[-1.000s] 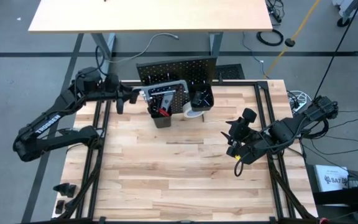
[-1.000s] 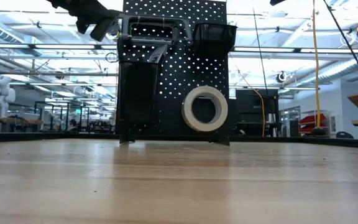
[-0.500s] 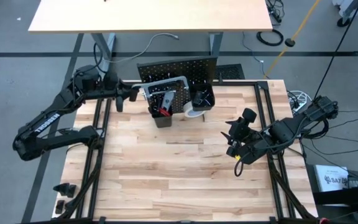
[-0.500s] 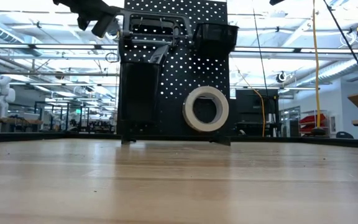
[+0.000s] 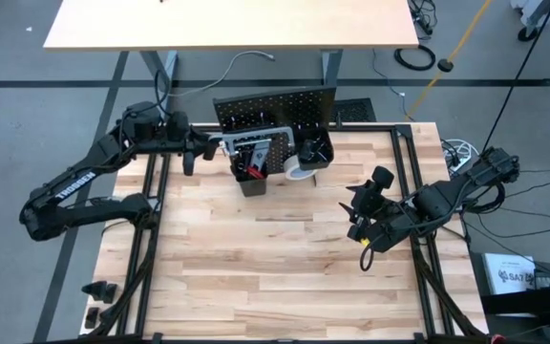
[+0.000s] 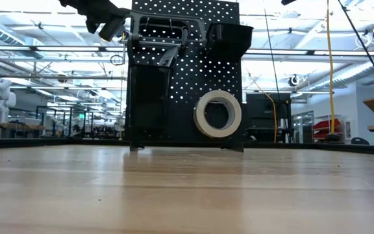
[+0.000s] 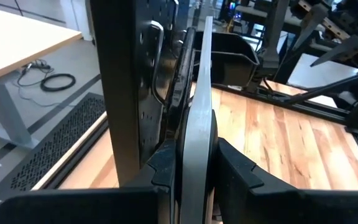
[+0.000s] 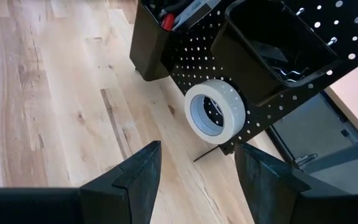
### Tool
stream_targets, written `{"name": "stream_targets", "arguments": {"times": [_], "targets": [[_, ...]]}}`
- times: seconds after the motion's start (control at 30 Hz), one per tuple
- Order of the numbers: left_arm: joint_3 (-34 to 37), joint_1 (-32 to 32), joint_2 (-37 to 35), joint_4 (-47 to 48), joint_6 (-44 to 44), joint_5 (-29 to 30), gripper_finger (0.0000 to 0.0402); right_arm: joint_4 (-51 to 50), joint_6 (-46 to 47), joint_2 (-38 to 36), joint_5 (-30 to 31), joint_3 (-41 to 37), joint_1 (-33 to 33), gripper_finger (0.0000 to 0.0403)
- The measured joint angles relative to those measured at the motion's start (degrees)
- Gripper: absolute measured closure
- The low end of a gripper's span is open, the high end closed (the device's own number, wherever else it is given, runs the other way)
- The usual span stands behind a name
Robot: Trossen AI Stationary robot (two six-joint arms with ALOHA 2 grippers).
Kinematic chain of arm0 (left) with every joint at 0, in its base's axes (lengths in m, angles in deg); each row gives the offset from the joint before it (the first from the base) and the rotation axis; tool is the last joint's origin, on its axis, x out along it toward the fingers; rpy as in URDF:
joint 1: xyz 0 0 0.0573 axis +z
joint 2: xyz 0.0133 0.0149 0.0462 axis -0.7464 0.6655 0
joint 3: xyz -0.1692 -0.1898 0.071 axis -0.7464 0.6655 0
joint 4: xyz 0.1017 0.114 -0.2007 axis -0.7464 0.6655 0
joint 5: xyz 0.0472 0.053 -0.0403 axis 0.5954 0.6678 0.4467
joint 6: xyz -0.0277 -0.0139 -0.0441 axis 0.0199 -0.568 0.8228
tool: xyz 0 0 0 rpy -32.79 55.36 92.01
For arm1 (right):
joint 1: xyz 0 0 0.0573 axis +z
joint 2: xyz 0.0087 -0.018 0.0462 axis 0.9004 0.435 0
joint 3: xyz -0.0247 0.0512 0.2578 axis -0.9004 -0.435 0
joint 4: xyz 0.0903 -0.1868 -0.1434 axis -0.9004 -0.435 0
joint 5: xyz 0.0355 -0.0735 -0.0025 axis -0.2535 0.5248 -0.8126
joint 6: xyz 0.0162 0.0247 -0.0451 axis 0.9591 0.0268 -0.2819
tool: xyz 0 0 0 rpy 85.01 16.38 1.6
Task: Hang tools onto peg board
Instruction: Hang the hacksaw on the pegboard
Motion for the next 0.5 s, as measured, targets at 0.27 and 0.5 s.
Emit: {"name": "stream_targets", "arguments": {"times": [0.27,0.5], "targets": [[-0.37,0.00,0.07,-0.59,-0.98,2.73,0.0336,0.02,-0.16,0.00,0.02,0.00,-0.01,0.0206],[-4.31,-0.02,1.09,0.68,-1.49,3.81,0.0336,0.04,-0.14,0.00,0.02,0.00,0.00,0.0206]]}}
